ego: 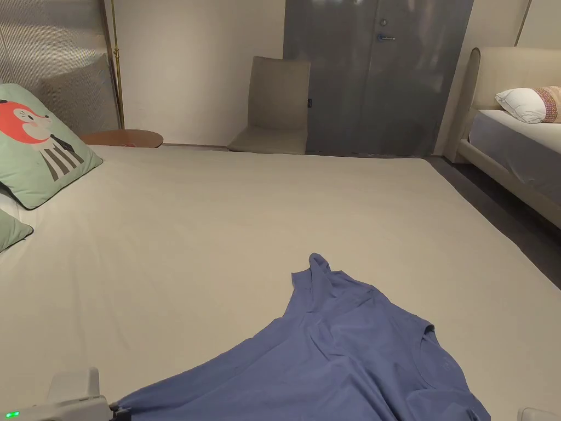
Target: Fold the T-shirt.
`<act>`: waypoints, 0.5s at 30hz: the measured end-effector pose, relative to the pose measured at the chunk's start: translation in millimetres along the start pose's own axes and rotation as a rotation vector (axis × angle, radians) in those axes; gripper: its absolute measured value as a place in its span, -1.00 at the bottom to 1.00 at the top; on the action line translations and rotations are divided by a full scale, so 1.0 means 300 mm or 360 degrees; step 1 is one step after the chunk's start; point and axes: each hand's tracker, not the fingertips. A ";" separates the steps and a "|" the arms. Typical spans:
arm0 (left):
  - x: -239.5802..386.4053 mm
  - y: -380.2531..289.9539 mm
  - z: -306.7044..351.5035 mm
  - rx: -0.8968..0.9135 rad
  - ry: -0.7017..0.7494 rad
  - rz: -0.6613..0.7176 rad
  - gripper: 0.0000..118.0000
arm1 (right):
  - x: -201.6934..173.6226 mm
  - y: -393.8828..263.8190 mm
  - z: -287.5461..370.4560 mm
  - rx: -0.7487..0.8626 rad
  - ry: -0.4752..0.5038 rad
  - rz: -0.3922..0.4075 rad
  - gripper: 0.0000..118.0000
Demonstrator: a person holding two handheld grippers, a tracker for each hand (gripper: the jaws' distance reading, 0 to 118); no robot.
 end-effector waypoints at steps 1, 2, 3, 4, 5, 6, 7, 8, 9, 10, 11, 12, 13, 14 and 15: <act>-0.014 -0.012 -0.013 -0.0020 0.0002 0.0026 -0.87 | 0.010 -0.018 -0.018 -0.0036 -0.0016 -0.0013 -0.88; -0.028 -0.021 -0.027 -0.0037 -0.0003 0.0044 -0.87 | 0.018 -0.032 -0.035 -0.0069 -0.0022 -0.0020 -0.88; -0.036 -0.029 -0.036 -0.0042 -0.0006 0.0049 -0.87 | 0.023 -0.043 -0.047 -0.0081 -0.0031 -0.0024 -0.88; -0.042 -0.035 -0.047 -0.0055 0.0001 0.0057 -0.87 | 0.027 -0.055 -0.060 -0.0104 -0.0046 -0.0028 -0.88; -0.046 -0.040 -0.057 -0.0066 0.0008 0.0062 -0.87 | 0.035 -0.066 -0.065 -0.0112 -0.0050 -0.0031 -0.88; -0.050 -0.046 -0.071 -0.0073 0.0010 0.0064 -0.87 | 0.037 -0.072 -0.070 -0.0114 -0.0051 -0.0030 -0.88; -0.053 -0.050 -0.080 -0.0081 0.0013 0.0063 -0.87 | 0.038 -0.079 -0.074 -0.0117 -0.0056 -0.0028 -0.88; -0.054 -0.053 -0.085 -0.0083 0.0015 0.0061 -0.87 | 0.038 -0.084 -0.073 -0.0113 -0.0062 -0.0022 -0.88; -0.055 -0.055 -0.085 -0.0080 0.0018 0.0061 -0.87 | 0.038 -0.087 -0.070 -0.0105 -0.0065 -0.0014 -0.87; -0.053 -0.058 -0.086 -0.0068 0.0018 0.0066 -0.83 | 0.036 -0.087 -0.066 -0.0097 -0.0064 -0.0003 -0.86; -0.055 -0.058 -0.079 -0.0036 0.0009 0.0073 -0.77 | 0.034 -0.086 -0.058 -0.0079 -0.0059 0.0008 -0.79; -0.057 -0.056 -0.065 0.0006 0.0008 0.0078 -0.58 | 0.034 -0.083 -0.047 -0.0050 -0.0056 0.0024 -0.59; -0.057 -0.053 -0.041 0.0071 0.0007 0.0087 -0.10 | 0.034 -0.075 -0.028 0.0000 -0.0051 0.0041 -0.08; -0.056 -0.050 -0.012 0.0134 -0.0010 0.0097 0.32 | 0.032 -0.063 -0.003 0.0071 -0.0065 0.0081 0.31; -0.061 -0.041 0.018 0.0203 -0.0030 0.0114 0.66 | 0.029 -0.046 0.024 0.0148 -0.0056 0.0104 0.62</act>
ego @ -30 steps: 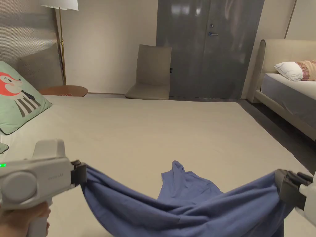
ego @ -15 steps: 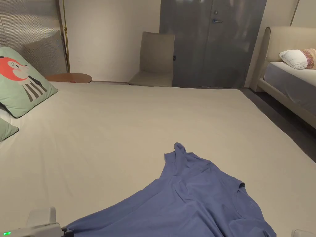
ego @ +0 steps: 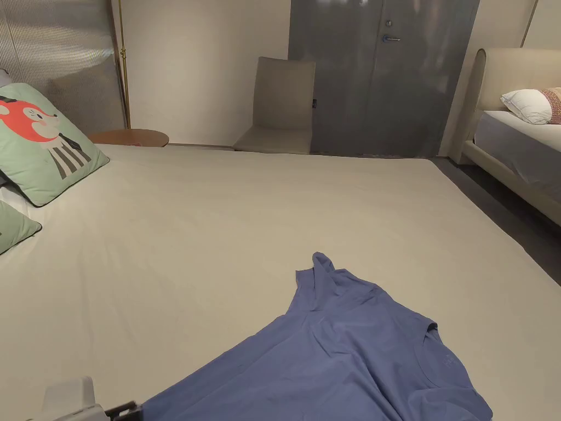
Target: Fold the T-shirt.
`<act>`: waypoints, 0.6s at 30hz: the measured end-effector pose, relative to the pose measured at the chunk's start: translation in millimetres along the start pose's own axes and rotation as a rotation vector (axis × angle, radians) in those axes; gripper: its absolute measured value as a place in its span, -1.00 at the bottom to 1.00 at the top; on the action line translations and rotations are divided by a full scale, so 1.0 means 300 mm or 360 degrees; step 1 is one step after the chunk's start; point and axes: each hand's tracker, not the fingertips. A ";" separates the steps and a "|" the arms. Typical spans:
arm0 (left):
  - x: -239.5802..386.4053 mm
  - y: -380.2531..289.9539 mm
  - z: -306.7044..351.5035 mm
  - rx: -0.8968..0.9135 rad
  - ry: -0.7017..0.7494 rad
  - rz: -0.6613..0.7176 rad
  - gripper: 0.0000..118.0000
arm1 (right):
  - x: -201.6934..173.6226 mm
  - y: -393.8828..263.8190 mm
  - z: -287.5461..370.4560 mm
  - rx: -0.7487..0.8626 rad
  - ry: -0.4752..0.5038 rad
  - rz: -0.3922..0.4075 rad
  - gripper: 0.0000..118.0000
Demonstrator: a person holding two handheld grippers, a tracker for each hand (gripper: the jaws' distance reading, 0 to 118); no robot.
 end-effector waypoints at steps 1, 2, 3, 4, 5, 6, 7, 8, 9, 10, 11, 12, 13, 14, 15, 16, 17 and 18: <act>-0.002 0.019 0.039 0.0096 -0.0028 0.0023 0.85 | -0.003 0.025 0.031 0.0087 0.0017 0.0019 0.77; -0.002 0.040 0.081 0.0194 -0.0058 0.0037 0.84 | -0.010 0.058 0.068 0.0194 0.0042 0.0032 0.76; 0.006 0.057 0.128 0.0297 -0.0090 0.0036 0.84 | -0.022 0.092 0.102 0.0294 0.0045 0.0046 0.76; 0.013 0.082 0.172 0.0408 -0.0096 0.0024 0.84 | -0.036 0.129 0.136 0.0400 0.0044 0.0066 0.76; 0.021 0.105 0.213 0.0496 -0.0087 0.0014 0.84 | -0.055 0.168 0.168 0.0509 0.0039 0.0080 0.76; 0.029 0.124 0.246 0.0568 -0.0066 0.0000 0.84 | -0.074 0.207 0.194 0.0601 0.0040 0.0084 0.77; 0.037 0.139 0.283 0.0645 -0.0049 -0.0018 0.84 | -0.094 0.242 0.220 0.0687 0.0045 0.0085 0.77; 0.045 0.149 0.315 0.0720 -0.0030 -0.0030 0.84 | -0.117 0.272 0.242 0.0763 0.0042 0.0077 0.77; 0.051 0.156 0.340 0.0781 -0.0013 -0.0040 0.84 | -0.136 0.297 0.262 0.0836 0.0052 0.0071 0.77; 0.056 0.156 0.364 0.0834 -0.0005 -0.0054 0.84 | -0.157 0.322 0.271 0.0911 0.0066 0.0067 0.77; 0.090 0.150 0.398 0.0878 0.0008 -0.0069 0.84 | -0.177 0.340 0.281 0.0950 0.0069 0.0065 0.77; 0.099 0.146 0.418 0.0895 0.0024 -0.0085 0.82 | -0.198 0.357 0.288 0.0976 0.0074 0.0064 0.76; 0.106 0.138 0.433 0.0917 0.0035 -0.0102 0.69 | -0.213 0.368 0.288 0.0979 0.0086 0.0067 0.74; 0.119 0.127 0.451 0.0955 0.0056 -0.0130 0.47 | -0.226 0.377 0.285 0.1008 0.0115 0.0064 0.64; 0.135 0.119 0.468 0.0974 0.0074 -0.0144 0.13 | -0.241 0.382 0.287 0.1014 0.0128 0.0061 0.43; 0.143 0.109 0.477 0.0975 0.0085 -0.0155 -0.40 | -0.258 0.386 0.287 0.1018 0.0126 0.0054 -0.02; 0.148 0.103 0.483 0.0968 0.0095 -0.0152 -0.75 | -0.273 0.389 0.279 0.1016 0.0121 0.0055 -0.46; 0.149 0.095 0.488 0.0975 0.0098 -0.0145 -0.95 | -0.284 0.391 0.269 0.1014 0.0111 0.0060 -0.85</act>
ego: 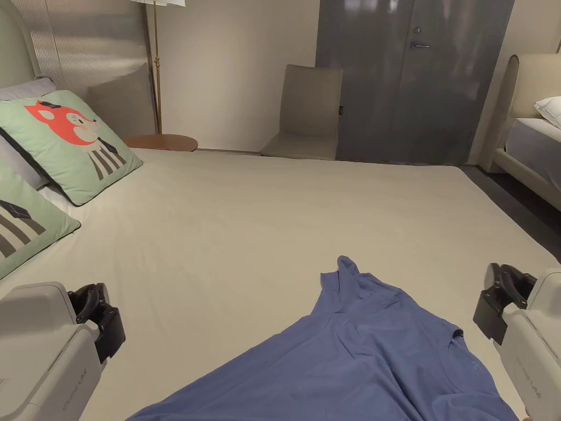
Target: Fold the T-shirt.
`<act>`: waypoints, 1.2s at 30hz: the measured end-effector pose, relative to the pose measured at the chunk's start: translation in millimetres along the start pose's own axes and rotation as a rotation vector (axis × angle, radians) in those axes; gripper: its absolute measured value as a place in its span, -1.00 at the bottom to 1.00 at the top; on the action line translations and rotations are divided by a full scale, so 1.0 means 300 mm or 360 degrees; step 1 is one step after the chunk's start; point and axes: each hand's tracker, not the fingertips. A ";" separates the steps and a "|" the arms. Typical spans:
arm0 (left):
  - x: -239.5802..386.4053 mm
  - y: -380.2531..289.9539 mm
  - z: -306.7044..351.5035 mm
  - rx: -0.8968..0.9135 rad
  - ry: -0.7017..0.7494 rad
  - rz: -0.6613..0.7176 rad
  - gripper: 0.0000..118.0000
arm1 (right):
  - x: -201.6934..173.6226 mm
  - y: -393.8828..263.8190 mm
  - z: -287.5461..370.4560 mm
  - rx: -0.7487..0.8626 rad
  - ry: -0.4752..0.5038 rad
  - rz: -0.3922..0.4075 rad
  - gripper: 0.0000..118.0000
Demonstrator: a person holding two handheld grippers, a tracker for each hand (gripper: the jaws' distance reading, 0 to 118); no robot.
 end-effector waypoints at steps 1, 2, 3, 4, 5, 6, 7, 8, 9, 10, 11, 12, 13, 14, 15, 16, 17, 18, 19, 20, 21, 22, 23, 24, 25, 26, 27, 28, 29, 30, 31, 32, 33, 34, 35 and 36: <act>-0.020 -0.003 -0.008 -0.0004 -0.0010 0.0020 -0.99 | -0.010 -0.004 -0.004 -0.0004 -0.0001 0.0005 -0.98; -0.022 0.001 -0.005 -0.0030 -0.0028 0.0031 -1.00 | -0.013 -0.006 -0.008 -0.0016 0.0011 0.0003 -0.99; -0.023 0.001 -0.004 -0.0060 -0.0034 0.0037 -1.00 | -0.014 -0.008 -0.013 -0.0042 0.0052 -0.0003 -0.99; -0.034 -0.002 -0.011 -0.0082 -0.0035 0.0047 -1.00 | -0.020 -0.013 -0.017 -0.0048 0.0064 -0.0011 -0.99; -0.052 -0.008 -0.023 -0.0100 -0.0044 0.0056 -1.00 | -0.025 -0.019 -0.019 -0.0047 0.0060 -0.0004 -0.99; -0.059 -0.013 -0.030 -0.0134 -0.0050 0.0055 -1.00 | -0.029 -0.024 -0.022 -0.0056 0.0065 0.0009 -0.99; -0.067 -0.021 -0.040 -0.0174 -0.0044 0.0056 -1.00 | -0.030 -0.031 -0.024 -0.0061 0.0069 0.0012 -0.99; -0.079 -0.034 -0.054 -0.0248 -0.0058 0.0082 -1.00 | -0.033 -0.037 -0.026 -0.0071 0.0079 0.0008 -0.99; -0.093 -0.046 -0.065 -0.0316 -0.0086 0.0118 -1.00 | -0.033 -0.045 -0.028 -0.0083 0.0086 0.0004 -0.99; -0.108 -0.067 -0.085 -0.0394 -0.0101 0.0162 -0.99 | -0.034 -0.054 -0.032 -0.0101 0.0093 0.0007 -0.99; -0.121 -0.093 -0.107 -0.0478 -0.0115 0.0194 -0.91 | -0.035 -0.063 -0.035 -0.0118 0.0098 0.0010 -0.99; -0.132 -0.122 -0.131 -0.0569 -0.0123 0.0203 -0.64 | -0.036 -0.071 -0.037 -0.0133 0.0101 0.0012 -0.99; -0.149 -0.159 -0.163 -0.0655 -0.0122 0.0223 0.01 | -0.034 -0.081 -0.042 -0.0158 0.0110 0.0013 -0.99; -0.156 -0.190 -0.184 -0.0721 -0.0103 0.0239 0.46 | -0.033 -0.091 -0.045 -0.0175 0.0116 0.0013 -0.99; -0.164 -0.231 -0.210 -0.0798 -0.0092 0.0261 0.73 | -0.031 -0.102 -0.049 -0.0191 0.0117 0.0012 -0.99; -0.171 -0.267 -0.228 -0.0837 -0.0094 0.0287 0.74 | -0.034 -0.110 -0.048 -0.0210 0.0120 0.0016 -0.99; -0.179 -0.304 -0.245 -0.0868 -0.0108 0.0315 0.71 | -0.033 -0.121 -0.051 -0.0223 0.0122 0.0023 -0.99; -0.183 -0.326 -0.262 -0.0896 -0.0104 0.0341 0.70 | -0.032 -0.130 -0.054 -0.0235 0.0122 0.0033 -0.99; -0.189 -0.349 -0.285 -0.0937 -0.0097 0.0372 0.70 | -0.032 -0.137 -0.057 -0.0251 0.0121 0.0043 -0.99; -0.193 -0.375 -0.307 -0.0982 -0.0082 0.0404 0.69 | -0.032 -0.145 -0.059 -0.0266 0.0120 0.0048 -0.99; -0.196 -0.397 -0.324 -0.1018 -0.0070 0.0435 0.69 | -0.030 -0.153 -0.063 -0.0279 0.0120 0.0048 -0.99; -0.201 -0.417 -0.349 -0.1060 -0.0053 0.0468 0.61 | -0.028 -0.161 -0.068 -0.0293 0.0116 0.0046 -0.99; -0.204 -0.432 -0.369 -0.1089 -0.0043 0.0501 0.50 | -0.025 -0.169 -0.072 -0.0309 0.0113 0.0047 -0.99; -0.206 -0.445 -0.387 -0.1109 -0.0030 0.0522 0.33 | -0.024 -0.177 -0.075 -0.0321 0.0108 0.0051 -0.99; -0.202 -0.457 -0.394 -0.1126 -0.0021 0.0538 0.13 | -0.021 -0.185 -0.081 -0.0334 0.0103 0.0053 -0.99; -0.201 -0.463 -0.405 -0.1141 -0.0019 0.0548 0.00 | -0.018 -0.194 -0.088 -0.0351 0.0101 0.0054 -0.99; -0.196 -0.467 -0.411 -0.1142 -0.0024 0.0552 -0.16 | -0.015 -0.204 -0.097 -0.0372 0.0099 0.0054 -0.99; -0.193 -0.470 -0.415 -0.1149 -0.0038 0.0562 -0.47 | -0.012 -0.217 -0.105 -0.0389 0.0093 0.0057 -0.99; -0.183 -0.474 -0.407 -0.1156 -0.0063 0.0581 -0.78 | -0.010 -0.227 -0.117 -0.0408 0.0090 0.0059 -0.99; -0.182 -0.476 -0.404 -0.1160 -0.0122 0.0656 -0.88 | -0.007 -0.237 -0.132 -0.0428 0.0091 0.0060 -0.99; -0.179 -0.475 -0.402 -0.1156 -0.0117 0.0668 -0.89 | -0.005 -0.244 -0.149 -0.0446 0.0092 0.0058 -0.99; -0.170 -0.471 -0.401 -0.1154 -0.0102 0.0635 -0.89 | -0.003 -0.249 -0.167 -0.0466 0.0095 0.0059 -0.98; -0.157 -0.467 -0.390 -0.1136 -0.0083 0.0589 -0.89 | -0.003 -0.252 -0.199 -0.0498 0.0102 0.0065 -0.97; -0.150 -0.461 -0.384 -0.1111 -0.0063 0.0548 -0.89 | -0.004 -0.253 -0.236 -0.0535 0.0104 0.0075 -0.72; -0.147 -0.453 -0.379 -0.1104 -0.0074 0.0548 -0.89 | -0.002 -0.252 -0.275 -0.0553 0.0122 0.0077 -0.23; -0.147 -0.447 -0.375 -0.1096 -0.0082 0.0548 -0.89 | 0.000 -0.253 -0.323 -0.0585 0.0154 0.0085 0.32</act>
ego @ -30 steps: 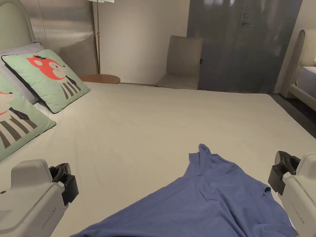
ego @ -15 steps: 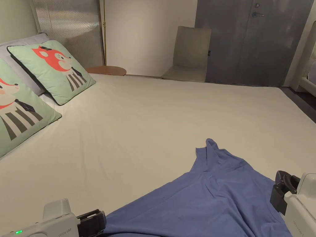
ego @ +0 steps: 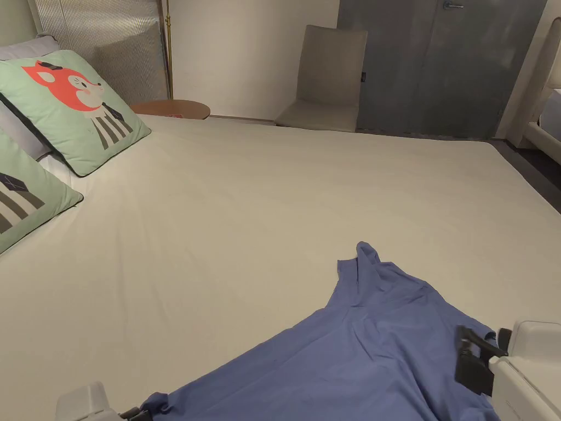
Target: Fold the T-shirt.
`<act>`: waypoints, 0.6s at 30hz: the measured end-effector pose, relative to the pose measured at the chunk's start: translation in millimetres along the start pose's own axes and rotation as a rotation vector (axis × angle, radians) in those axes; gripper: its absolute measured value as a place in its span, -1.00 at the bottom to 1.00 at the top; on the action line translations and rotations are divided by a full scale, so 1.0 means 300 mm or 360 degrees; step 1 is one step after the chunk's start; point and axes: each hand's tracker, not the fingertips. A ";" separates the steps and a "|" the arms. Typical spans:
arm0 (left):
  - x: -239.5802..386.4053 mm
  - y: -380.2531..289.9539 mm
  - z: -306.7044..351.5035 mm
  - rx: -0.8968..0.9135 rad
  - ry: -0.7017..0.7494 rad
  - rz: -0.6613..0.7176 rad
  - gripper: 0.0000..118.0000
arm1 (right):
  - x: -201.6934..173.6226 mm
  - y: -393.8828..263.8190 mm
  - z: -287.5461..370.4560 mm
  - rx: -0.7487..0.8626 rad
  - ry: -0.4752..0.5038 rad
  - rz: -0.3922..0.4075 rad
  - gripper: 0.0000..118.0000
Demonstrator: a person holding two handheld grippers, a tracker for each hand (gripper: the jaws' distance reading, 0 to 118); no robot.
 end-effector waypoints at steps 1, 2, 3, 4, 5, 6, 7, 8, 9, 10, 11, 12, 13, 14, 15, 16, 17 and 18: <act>0.006 0.000 0.012 0.0012 -0.0005 0.0001 -0.89 | 0.005 0.017 -0.056 -0.0049 0.0033 0.0017 0.82; 0.010 0.001 0.020 0.0026 -0.0007 0.0004 -0.89 | 0.010 0.036 -0.115 -0.0074 0.0047 0.0018 0.89; 0.014 0.003 0.025 0.0033 -0.0010 0.0001 -0.89 | 0.016 0.054 -0.164 -0.0088 0.0064 0.0020 0.83; 0.018 0.005 0.030 0.0039 -0.0009 -0.0007 -0.89 | 0.020 0.075 -0.226 -0.0119 0.0071 0.0022 0.82; 0.022 0.005 0.034 0.0050 -0.0004 -0.0011 -0.89 | 0.021 0.093 -0.295 -0.0191 0.0071 0.0038 0.82; 0.026 0.005 0.037 0.0058 0.0002 -0.0010 -0.89 | 0.026 0.107 -0.360 -0.0240 0.0079 0.0031 0.82; 0.030 0.006 0.038 0.0061 0.0003 -0.0010 -0.89 | 0.033 0.118 -0.430 -0.0268 0.0070 -0.0002 0.82; 0.034 0.007 0.038 0.0065 0.0004 -0.0011 -0.89 | 0.044 0.132 -0.494 -0.0325 0.0075 -0.0007 0.82; 0.043 0.008 0.039 0.0070 0.0008 -0.0017 -0.89 | 0.050 0.140 -0.558 -0.0384 0.0085 -0.0015 0.82; 0.048 0.007 0.038 0.0077 0.0013 -0.0022 -0.89 | 0.053 0.144 -0.622 -0.0435 0.0063 -0.0008 0.82; 0.052 0.008 0.034 0.0075 0.0021 -0.0036 -0.89 | 0.059 0.146 -0.680 -0.0486 0.0051 0.0002 0.82; 0.056 0.008 0.030 0.0074 0.0029 -0.0054 -0.89 | 0.064 0.147 -0.733 -0.0537 0.0048 0.0001 0.82; 0.057 0.010 0.023 0.0074 0.0035 -0.0059 -0.89 | 0.069 0.148 -0.790 -0.0597 0.0054 -0.0001 0.82; 0.058 0.010 0.020 0.0073 0.0040 -0.0058 -0.89 | 0.075 0.146 -0.838 -0.0639 0.0051 -0.0021 0.82; 0.058 0.010 0.017 0.0069 0.0043 -0.0056 -0.89 | 0.080 0.144 -0.877 -0.0676 0.0024 -0.0031 0.82; 0.058 0.010 0.016 0.0068 0.0047 -0.0052 -0.89 | 0.085 0.141 -0.913 -0.0711 -0.0001 -0.0016 0.81; 0.061 0.012 0.013 0.0068 0.0051 -0.0046 -0.89 | 0.088 0.136 -0.947 -0.0725 -0.0024 -0.0009 0.81; 0.061 0.013 0.011 0.0065 0.0055 -0.0046 -0.89 | 0.094 0.132 -0.975 -0.0757 -0.0032 -0.0014 0.81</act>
